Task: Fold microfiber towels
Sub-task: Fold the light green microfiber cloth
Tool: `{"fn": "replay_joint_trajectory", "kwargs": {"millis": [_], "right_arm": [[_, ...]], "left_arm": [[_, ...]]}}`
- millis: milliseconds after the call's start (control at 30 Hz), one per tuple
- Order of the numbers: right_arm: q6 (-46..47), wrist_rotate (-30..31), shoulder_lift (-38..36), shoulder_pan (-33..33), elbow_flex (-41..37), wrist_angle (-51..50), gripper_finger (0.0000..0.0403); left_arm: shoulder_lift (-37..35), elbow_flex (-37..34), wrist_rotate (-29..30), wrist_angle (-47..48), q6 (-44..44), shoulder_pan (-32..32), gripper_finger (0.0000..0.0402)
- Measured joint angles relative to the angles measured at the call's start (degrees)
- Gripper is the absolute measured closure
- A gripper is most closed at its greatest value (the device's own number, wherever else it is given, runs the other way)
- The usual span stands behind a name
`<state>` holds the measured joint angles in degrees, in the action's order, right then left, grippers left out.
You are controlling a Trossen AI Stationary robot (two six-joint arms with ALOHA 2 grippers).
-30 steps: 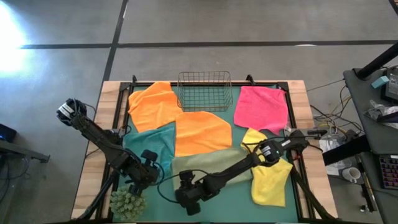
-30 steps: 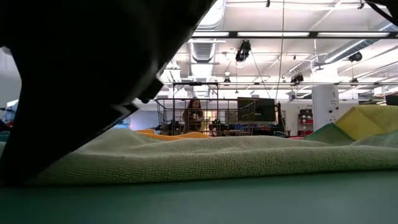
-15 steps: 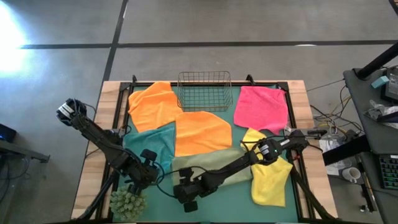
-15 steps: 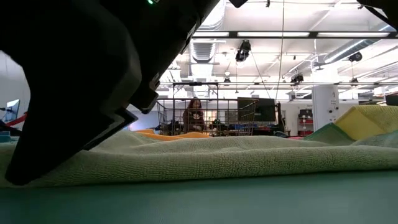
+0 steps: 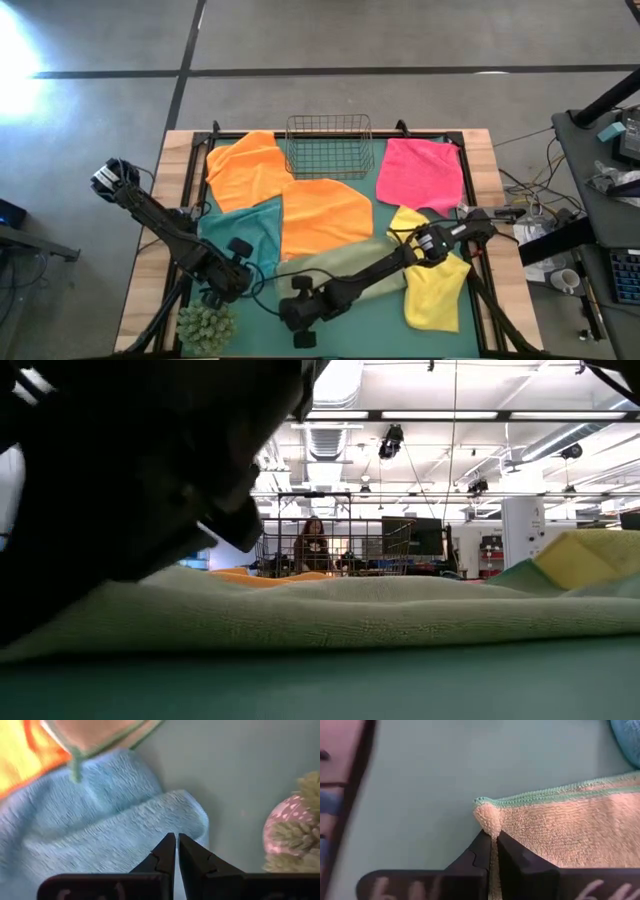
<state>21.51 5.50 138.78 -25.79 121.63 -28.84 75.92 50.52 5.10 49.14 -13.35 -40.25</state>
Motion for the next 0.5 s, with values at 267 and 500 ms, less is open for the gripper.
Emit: {"fn": "replay_joint_trajectory", "kwargs": {"millis": [267, 500], "right_arm": [[11.48, 3.16, -0.09, -4.38, 0.92, 0.26, 0.0394], [19.97, 7.17, -0.2, -7.13, 0.92, 0.41, 0.0394]], "left_arm": [[0.11, -0.37, 4.0, -7.88, 10.29, 0.02, 0.0396], [0.11, -0.92, 4.0, -10.85, 15.58, 0.04, 0.0385]]}}
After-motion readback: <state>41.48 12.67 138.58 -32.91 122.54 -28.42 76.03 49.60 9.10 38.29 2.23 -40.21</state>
